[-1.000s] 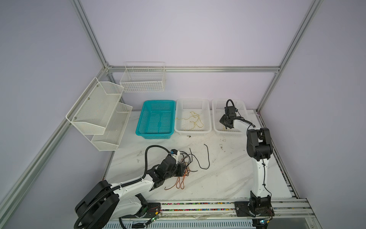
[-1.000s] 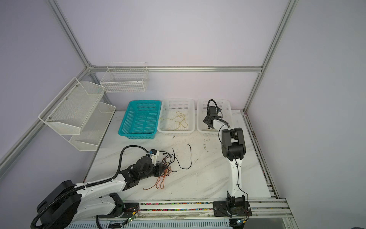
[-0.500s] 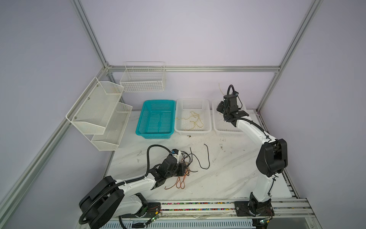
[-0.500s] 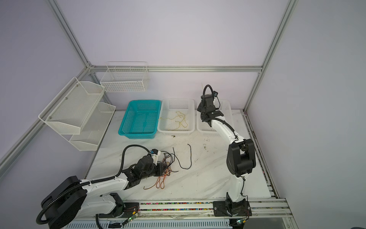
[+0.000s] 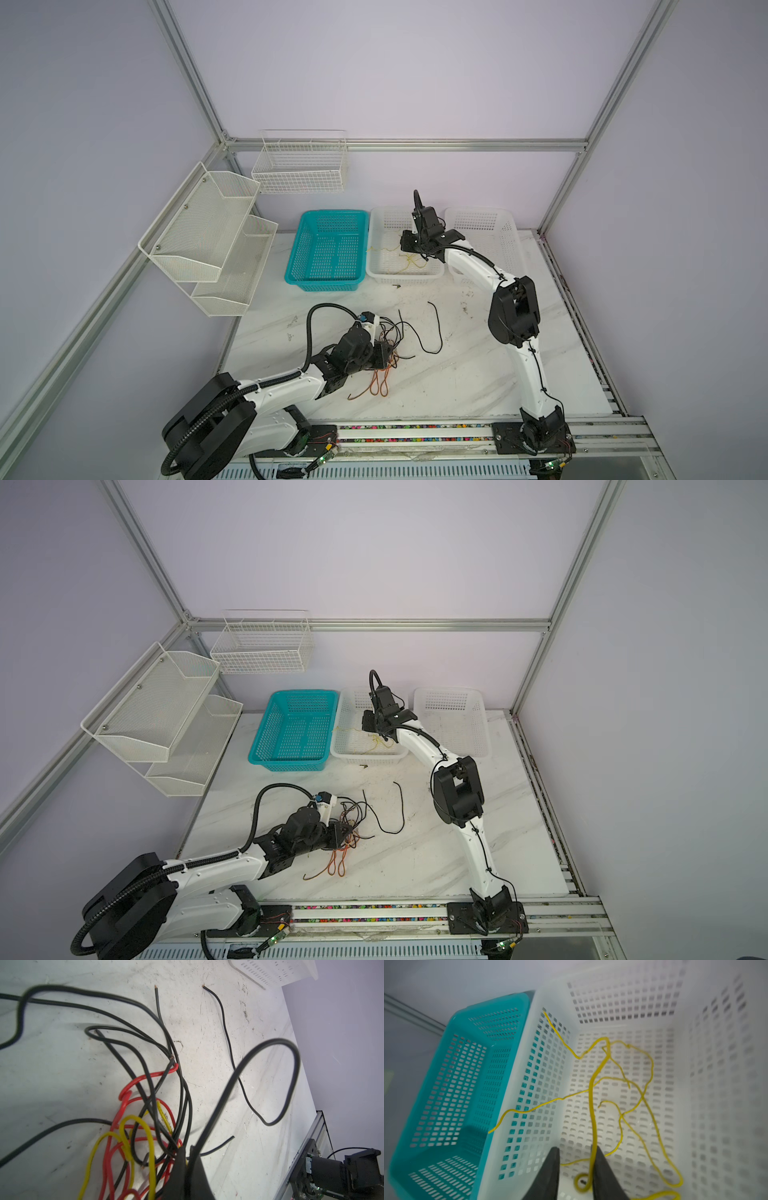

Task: Untangle the cables

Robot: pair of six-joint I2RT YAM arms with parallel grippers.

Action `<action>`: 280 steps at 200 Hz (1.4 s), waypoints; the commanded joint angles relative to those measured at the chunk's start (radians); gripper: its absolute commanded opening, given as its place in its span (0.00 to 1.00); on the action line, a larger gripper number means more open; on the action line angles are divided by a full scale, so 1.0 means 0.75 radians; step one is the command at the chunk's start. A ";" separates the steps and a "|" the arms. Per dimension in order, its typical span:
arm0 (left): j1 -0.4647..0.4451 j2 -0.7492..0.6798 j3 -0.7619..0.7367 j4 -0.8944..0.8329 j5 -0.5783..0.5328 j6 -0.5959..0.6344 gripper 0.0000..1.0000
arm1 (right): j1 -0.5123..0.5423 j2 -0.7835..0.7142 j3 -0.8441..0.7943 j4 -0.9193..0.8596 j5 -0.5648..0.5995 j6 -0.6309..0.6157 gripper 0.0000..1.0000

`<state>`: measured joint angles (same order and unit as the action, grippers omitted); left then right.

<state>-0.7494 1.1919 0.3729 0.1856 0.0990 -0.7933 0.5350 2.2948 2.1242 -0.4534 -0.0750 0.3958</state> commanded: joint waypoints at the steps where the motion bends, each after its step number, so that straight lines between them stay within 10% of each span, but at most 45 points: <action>1: -0.010 -0.031 0.041 -0.005 -0.008 -0.004 0.00 | 0.008 -0.161 -0.012 -0.012 0.001 -0.041 0.48; 121: -0.008 -0.098 0.058 -0.050 -0.017 0.029 0.00 | 0.200 -1.258 -1.509 0.340 -0.420 -0.238 0.72; 192: -0.008 -0.121 0.066 -0.082 -0.021 0.034 0.00 | 0.370 -1.237 -1.824 0.626 -0.410 -0.114 0.71; 212: -0.008 -0.123 0.069 -0.087 -0.016 0.035 0.00 | 0.418 -1.128 -1.810 0.676 -0.363 -0.107 0.61; 262: -0.007 -0.151 0.035 -0.094 -0.008 0.037 0.04 | 0.439 -1.201 -1.684 0.584 -0.184 -0.124 0.00; 280: -0.010 -0.168 0.015 -0.101 -0.005 0.039 0.09 | 0.439 -1.298 -1.580 0.458 -0.094 -0.156 0.00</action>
<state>-0.7494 1.0939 0.3729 0.0990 0.0902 -0.7876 0.8585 1.4334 0.8303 -0.0418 -0.2577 0.3080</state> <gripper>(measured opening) 0.065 0.058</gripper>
